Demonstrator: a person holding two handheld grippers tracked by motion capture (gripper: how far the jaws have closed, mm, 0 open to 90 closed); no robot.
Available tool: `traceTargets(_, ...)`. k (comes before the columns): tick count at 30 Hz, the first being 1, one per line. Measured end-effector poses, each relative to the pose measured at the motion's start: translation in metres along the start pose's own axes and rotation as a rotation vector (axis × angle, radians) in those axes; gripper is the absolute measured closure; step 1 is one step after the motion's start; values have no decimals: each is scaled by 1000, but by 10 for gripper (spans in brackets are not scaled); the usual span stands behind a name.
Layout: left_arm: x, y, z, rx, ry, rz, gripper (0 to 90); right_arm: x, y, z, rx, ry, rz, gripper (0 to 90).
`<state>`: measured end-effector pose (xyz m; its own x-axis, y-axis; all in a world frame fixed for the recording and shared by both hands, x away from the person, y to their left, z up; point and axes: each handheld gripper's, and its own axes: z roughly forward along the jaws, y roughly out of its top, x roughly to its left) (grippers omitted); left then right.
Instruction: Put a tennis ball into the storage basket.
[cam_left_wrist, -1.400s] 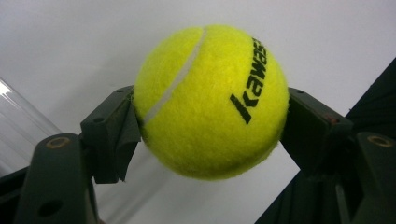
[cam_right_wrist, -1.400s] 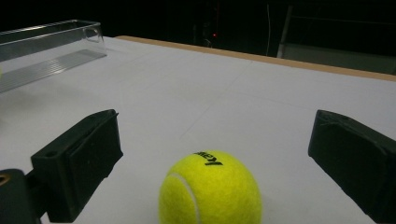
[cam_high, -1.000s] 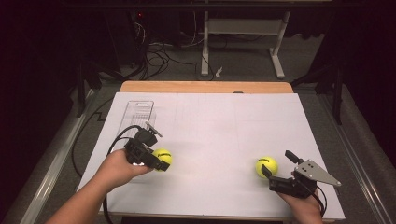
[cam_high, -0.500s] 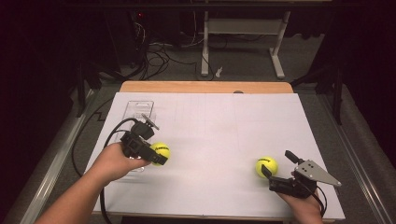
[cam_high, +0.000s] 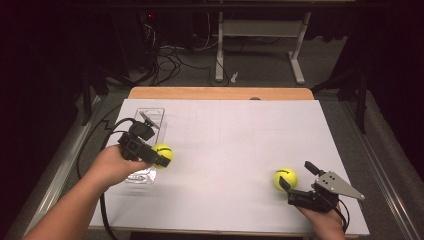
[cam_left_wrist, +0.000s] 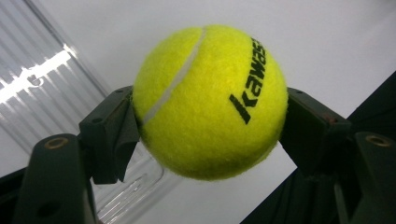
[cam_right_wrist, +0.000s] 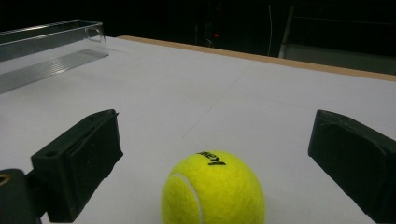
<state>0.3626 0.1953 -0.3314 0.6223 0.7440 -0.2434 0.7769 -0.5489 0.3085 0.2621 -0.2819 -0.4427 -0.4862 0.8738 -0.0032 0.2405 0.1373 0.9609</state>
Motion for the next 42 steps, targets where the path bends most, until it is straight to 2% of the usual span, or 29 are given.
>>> traceTargets(17,29,-9,-14,-12,51,-80,268,0,0,0,0,0,-6,29)
traceTargets(32,53,-19,-18,13,91,-142,268,0,1,-1,-3,-2,-7,29)
traceTargets(37,57,-20,-17,10,101,-159,268,0,1,0,-2,-1,-9,29)
traceTargets(42,59,-18,-19,8,94,-165,268,0,1,0,-1,-2,-6,29)
